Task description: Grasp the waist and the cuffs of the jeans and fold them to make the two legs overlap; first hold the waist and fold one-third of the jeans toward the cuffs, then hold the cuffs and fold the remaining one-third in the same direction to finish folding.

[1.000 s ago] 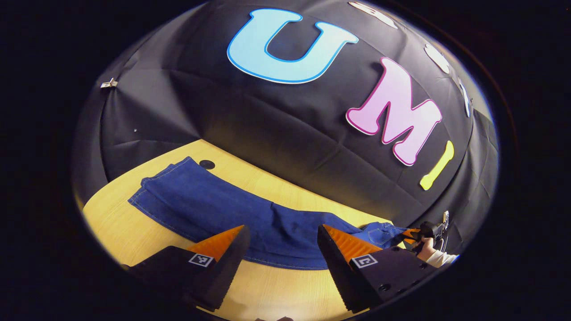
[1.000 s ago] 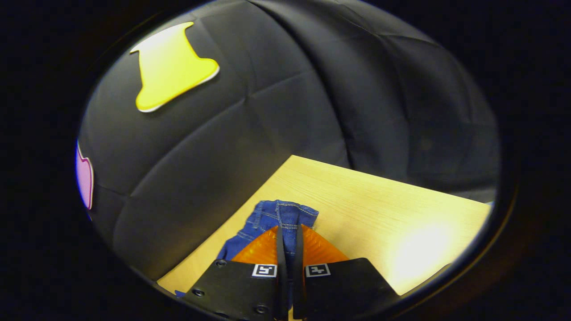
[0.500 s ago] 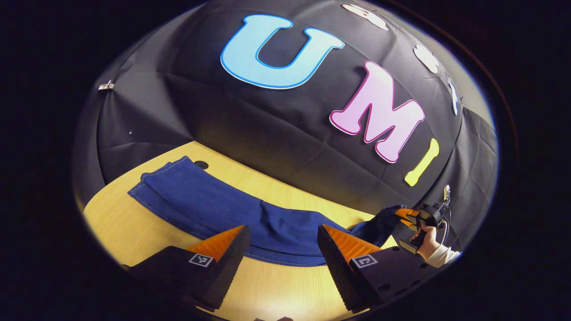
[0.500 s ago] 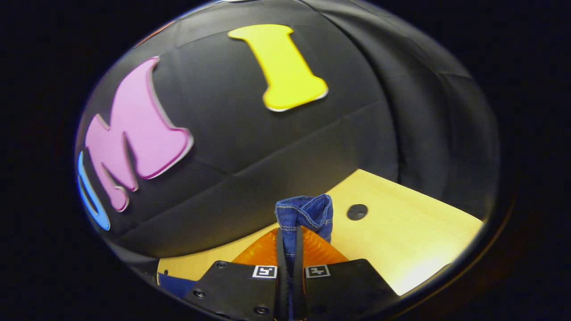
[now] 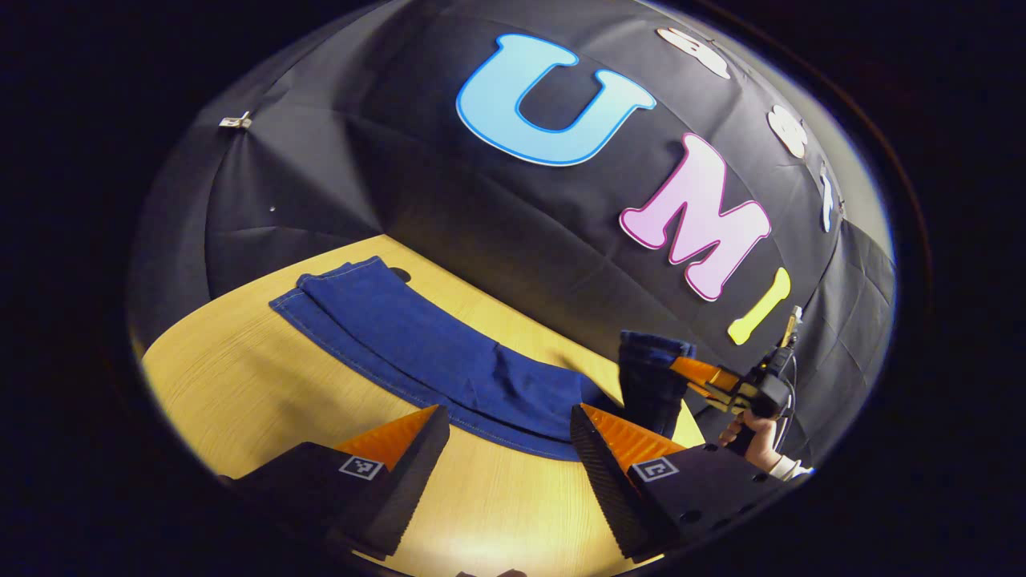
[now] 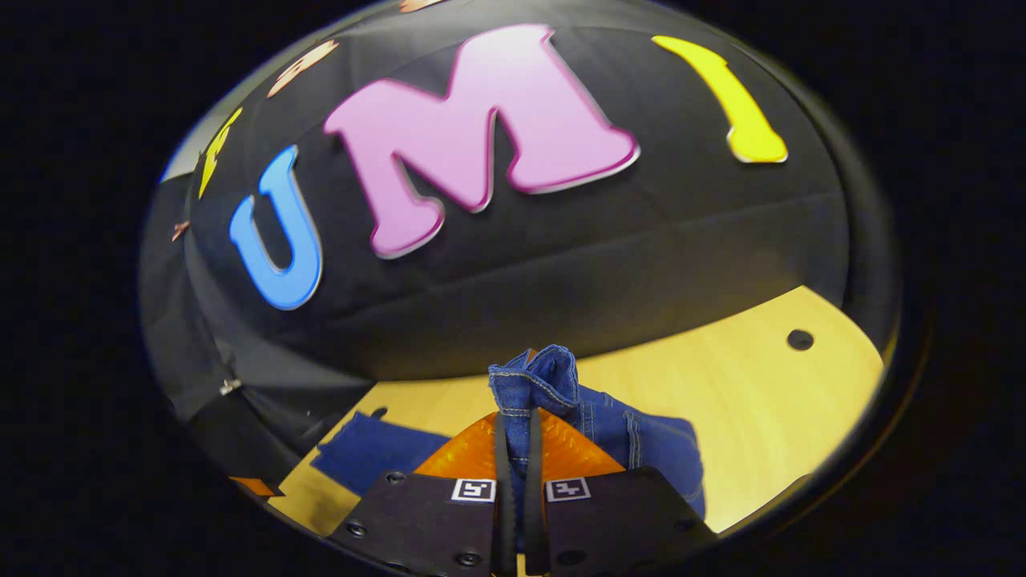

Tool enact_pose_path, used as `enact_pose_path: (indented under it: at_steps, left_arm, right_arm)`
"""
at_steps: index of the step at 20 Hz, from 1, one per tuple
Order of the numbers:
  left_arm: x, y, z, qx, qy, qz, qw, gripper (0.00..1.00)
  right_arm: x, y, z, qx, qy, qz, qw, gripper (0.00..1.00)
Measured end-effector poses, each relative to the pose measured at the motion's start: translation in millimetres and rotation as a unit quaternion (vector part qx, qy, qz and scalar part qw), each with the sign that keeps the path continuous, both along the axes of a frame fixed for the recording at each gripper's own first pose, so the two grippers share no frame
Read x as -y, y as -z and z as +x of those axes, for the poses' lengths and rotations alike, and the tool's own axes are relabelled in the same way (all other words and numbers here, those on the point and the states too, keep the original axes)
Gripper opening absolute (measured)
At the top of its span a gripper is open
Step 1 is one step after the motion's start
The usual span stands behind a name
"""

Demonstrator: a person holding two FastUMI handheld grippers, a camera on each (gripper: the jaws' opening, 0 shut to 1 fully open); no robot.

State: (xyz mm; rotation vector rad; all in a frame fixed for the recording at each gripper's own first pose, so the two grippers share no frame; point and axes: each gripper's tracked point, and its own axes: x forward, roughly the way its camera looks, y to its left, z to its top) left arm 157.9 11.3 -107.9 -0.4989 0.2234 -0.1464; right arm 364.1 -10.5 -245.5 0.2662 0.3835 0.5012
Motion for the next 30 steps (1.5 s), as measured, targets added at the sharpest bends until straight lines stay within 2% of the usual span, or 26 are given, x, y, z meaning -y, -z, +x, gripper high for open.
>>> enact_pose_path:
  at_steps: [1, 3, 4, 5, 7, 8, 9, 10, 12, 15, 16, 18, 20, 21, 24, 27, 28, 30]
  left_arm:
    - [-5, 5, -2, -0.001, -0.005, -0.004, 1.0, 0.96]
    - [-18, 13, -8, -0.003, -0.017, -0.015, 1.0, 0.96]
    - [-25, 16, -9, -0.001, -0.023, -0.019, 1.0, 0.96]
    - [-32, 19, -9, 0.0, -0.03, -0.021, 0.999, 0.96]
    - [-52, 24, -2, -0.003, -0.052, -0.019, 0.998, 0.96]
    - [-66, 27, 4, -0.008, -0.068, -0.016, 0.998, 0.96]
    - [-81, 30, 13, -0.015, -0.088, -0.012, 0.996, 0.96]
    - [-98, 34, 22, -0.025, -0.112, -0.012, 0.993, 0.96]
    - [-132, 41, 45, -0.053, -0.154, -0.032, 0.986, 0.96]
    - [-180, 57, 85, -0.107, -0.206, -0.077, 0.97, 0.96]
    - [-199, 59, 99, -0.114, -0.224, -0.075, 0.965, 0.95]
    - [-231, 69, 113, -0.139, -0.256, -0.039, 0.956, 0.94]
    - [-239, 79, 120, -0.185, -0.264, -0.044, 0.946, 0.92]
    - [-240, 85, 127, -0.202, -0.263, -0.056, 0.942, 0.88]
    - [-254, 84, 146, -0.212, -0.271, -0.046, 0.938, 0.8]
    - [-269, 101, 164, -0.262, -0.292, -0.041, 0.919, 0.78]
    - [-279, 96, 169, -0.261, -0.306, -0.038, 0.915, 0.78]
    - [-292, 94, 181, -0.261, -0.303, -0.034, 0.916, 0.71]
  right_arm:
    - [6, 18, -3, -0.018, -0.012, -0.016, 1.0, 0.08]
    - [19, 43, -17, -0.016, -0.03, -0.063, 0.997, 0.08]
    - [3, 70, -13, -0.017, -0.043, -0.065, 0.997, 0.05]
    - [17, 71, -13, -0.023, -0.049, -0.064, 0.996, 0.2]
    - [24, 77, -26, -0.021, -0.048, -0.078, 0.996, 0.62]
    - [23, 75, -36, -0.014, -0.045, -0.084, 0.995, 0.72]
    - [28, 71, -38, -0.004, -0.035, -0.09, 0.995, 0.94]
    - [35, 67, -39, 0.004, -0.024, -0.089, 0.996, 0.98]
    - [56, 57, -45, 0.01, 0.0, -0.085, 0.996, 0.97]
    - [86, 53, -57, 0.007, 0.026, -0.08, 0.996, 0.97]
    - [96, 53, -61, 0.011, 0.033, -0.087, 0.996, 0.97]
    - [113, 53, -69, 0.024, 0.039, -0.11, 0.993, 0.97]
    - [117, 57, -78, 0.031, 0.027, -0.131, 0.991, 0.97]
    - [116, 60, -81, 0.028, 0.019, -0.138, 0.99, 0.97]
    - [113, 75, -92, -0.002, -0.002, -0.145, 0.989, 0.97]
    - [113, 86, -106, -0.023, -0.012, -0.145, 0.989, 0.98]
    - [112, 91, -107, -0.031, -0.017, -0.147, 0.989, 0.97]
    - [113, 99, -111, -0.048, -0.027, -0.15, 0.987, 0.97]
